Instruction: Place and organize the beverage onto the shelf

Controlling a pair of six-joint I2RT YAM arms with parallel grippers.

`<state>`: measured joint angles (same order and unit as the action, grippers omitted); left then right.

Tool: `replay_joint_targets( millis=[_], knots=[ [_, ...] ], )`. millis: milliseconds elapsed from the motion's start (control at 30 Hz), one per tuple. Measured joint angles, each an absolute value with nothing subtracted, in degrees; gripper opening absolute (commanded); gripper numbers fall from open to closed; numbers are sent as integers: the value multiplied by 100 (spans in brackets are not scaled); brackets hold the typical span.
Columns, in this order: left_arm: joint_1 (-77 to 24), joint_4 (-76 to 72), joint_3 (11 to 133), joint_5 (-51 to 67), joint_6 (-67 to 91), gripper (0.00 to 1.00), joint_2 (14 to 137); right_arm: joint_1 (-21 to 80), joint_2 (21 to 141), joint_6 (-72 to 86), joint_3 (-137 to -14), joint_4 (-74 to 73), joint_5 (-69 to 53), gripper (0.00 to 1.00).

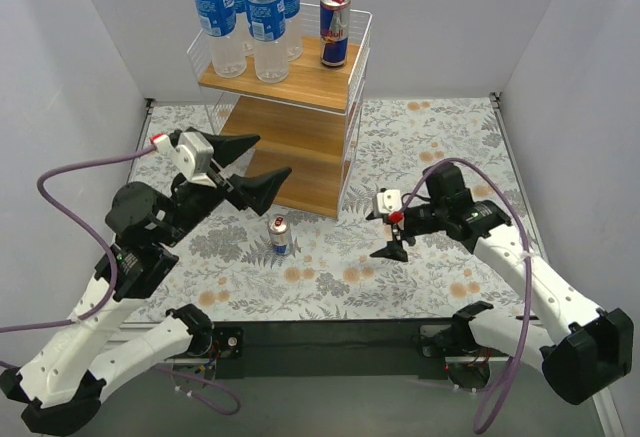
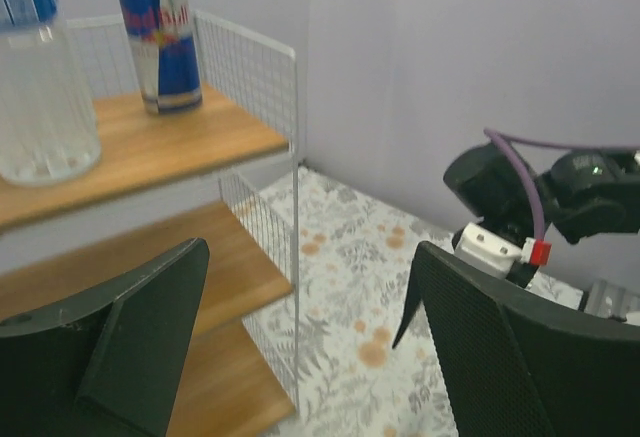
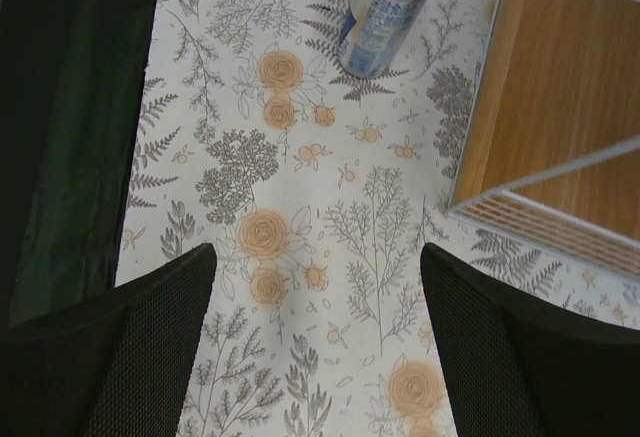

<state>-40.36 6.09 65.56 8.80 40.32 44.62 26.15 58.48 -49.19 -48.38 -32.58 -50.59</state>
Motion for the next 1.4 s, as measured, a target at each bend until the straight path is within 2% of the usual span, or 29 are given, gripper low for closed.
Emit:
replay_joint_targets(
  millis=[233,500,700,1167,1267,1400],
  knots=[
    [-4036,864,4792,362,4558,84,3573,4309,6534,-4698,-5142,-2346,-3837,88],
    [-4036,1004,4348,-760,5000,84,2604,5264,7572,-3682,-5301,-764,-2519,92],
    [-4036,1061,4348,-1188,5124,84,2388,5481,8552,-2902,-5841,-270,-1959,93],
    [-4036,1210,4342,-1597,5100,84,2191,5548,9776,-2130,-6823,-19,-2145,93],
    [-4036,1227,4342,-1610,5078,84,2156,5570,10044,-2073,-7039,-16,-2185,91],
    [-4036,1256,4342,-1612,5076,84,2093,5601,10326,-2056,-7314,-21,-2224,80]
  ],
)
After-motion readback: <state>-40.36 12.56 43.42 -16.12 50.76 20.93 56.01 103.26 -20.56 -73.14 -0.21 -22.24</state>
